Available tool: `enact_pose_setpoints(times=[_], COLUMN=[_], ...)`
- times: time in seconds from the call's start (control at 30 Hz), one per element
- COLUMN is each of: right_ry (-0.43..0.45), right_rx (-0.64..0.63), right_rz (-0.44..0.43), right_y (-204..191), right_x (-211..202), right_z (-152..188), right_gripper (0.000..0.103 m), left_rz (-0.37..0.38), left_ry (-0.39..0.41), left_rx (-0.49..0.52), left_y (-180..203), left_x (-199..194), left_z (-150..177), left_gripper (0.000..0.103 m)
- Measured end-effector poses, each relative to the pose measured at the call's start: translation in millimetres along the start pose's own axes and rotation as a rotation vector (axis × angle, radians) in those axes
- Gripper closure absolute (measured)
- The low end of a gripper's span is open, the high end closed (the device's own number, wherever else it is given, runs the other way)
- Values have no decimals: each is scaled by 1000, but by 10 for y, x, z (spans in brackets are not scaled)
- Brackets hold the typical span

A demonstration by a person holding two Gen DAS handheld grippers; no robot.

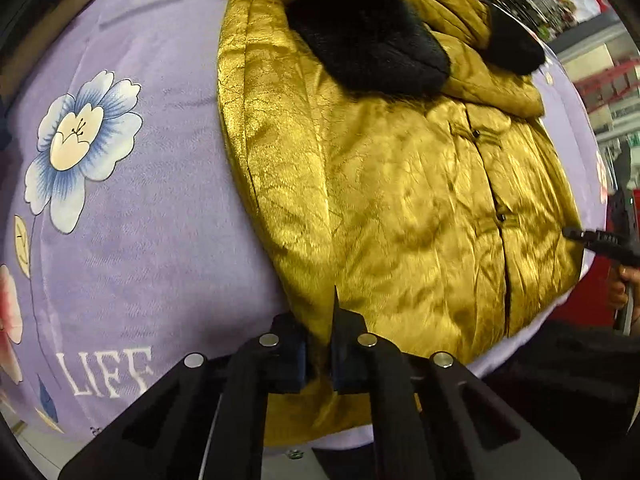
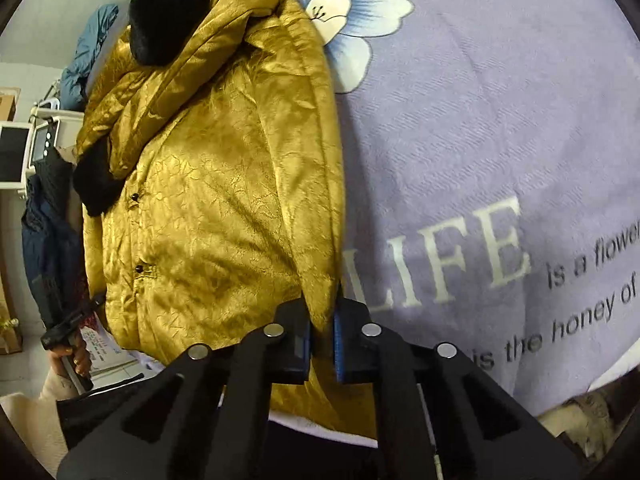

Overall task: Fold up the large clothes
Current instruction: 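Grasp the jacket hem with both grippers side by side, then lift the hem with both grippers and fold it up over the collar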

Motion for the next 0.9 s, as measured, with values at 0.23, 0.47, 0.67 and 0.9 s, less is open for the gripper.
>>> enact_pose_setpoints(times=[0.23, 0.47, 0.67, 0.9], right_ry=[-41, -76, 18, 182], right_rx=[-3, 58, 36, 50], right_rz=[-17, -24, -146, -302], right_y=[52, 31, -266, -618], right_x=[-233, -122, -410, -781], right_z=[308, 457, -71, -1294], right_gripper=[97, 97, 97, 97], left_rz=[-1, -9, 15, 18], left_ry=[-69, -75, 90, 311], left_rx=[13, -63, 36, -7], left_y=[-194, -164, 199, 97], left_x=[-143, -109, -541, -1054], left_z=[353, 219, -431, -1705], left_gripper=[96, 97, 97, 97])
Point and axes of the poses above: each gripper's, at about its wrist camera, not at the fingertips, and x roughly the way its jaws point, y to its right, z to its underside, the point moved 10 cm from there along x, roughly the way its jaws point, and after that the axes turned 8 degrees about -x, right-handed, at the moved point
